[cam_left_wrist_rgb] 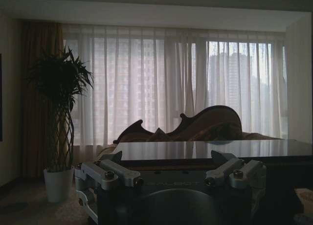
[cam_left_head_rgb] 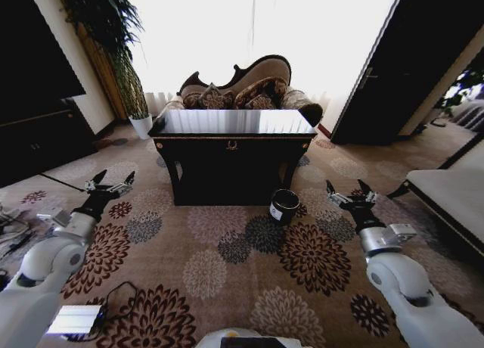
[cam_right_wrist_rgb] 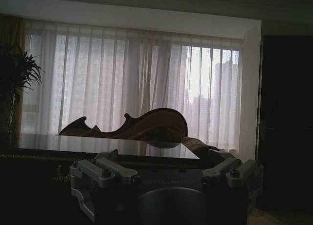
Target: Move to the front of the table and place the trash on the table into the trash bin.
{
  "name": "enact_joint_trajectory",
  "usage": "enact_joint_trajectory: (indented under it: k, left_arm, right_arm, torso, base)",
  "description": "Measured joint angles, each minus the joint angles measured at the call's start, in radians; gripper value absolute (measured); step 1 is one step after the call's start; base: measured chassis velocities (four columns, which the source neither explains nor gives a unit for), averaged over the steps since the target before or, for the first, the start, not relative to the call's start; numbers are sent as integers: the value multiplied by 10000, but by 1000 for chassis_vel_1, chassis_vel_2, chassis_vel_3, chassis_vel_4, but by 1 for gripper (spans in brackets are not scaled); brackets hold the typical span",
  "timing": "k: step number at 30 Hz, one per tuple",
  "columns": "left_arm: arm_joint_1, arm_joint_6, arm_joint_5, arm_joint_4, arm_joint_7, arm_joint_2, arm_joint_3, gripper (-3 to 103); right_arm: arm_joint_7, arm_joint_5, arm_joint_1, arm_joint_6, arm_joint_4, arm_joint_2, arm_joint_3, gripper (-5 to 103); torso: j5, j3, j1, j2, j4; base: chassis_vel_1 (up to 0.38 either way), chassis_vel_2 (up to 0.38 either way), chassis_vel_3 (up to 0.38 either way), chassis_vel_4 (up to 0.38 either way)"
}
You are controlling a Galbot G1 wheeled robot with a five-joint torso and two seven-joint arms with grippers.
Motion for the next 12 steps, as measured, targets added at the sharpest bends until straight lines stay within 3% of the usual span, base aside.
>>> enact_joint_trajectory:
  k: [12]
  left_arm:
    - [0,0,-1,1,0,0,0,100]
  right_arm:
    - [0,0,1,0,0,0,0,100]
  torso:
    - [0,1,2,1,0]
  base:
    - [0,0,0,0]
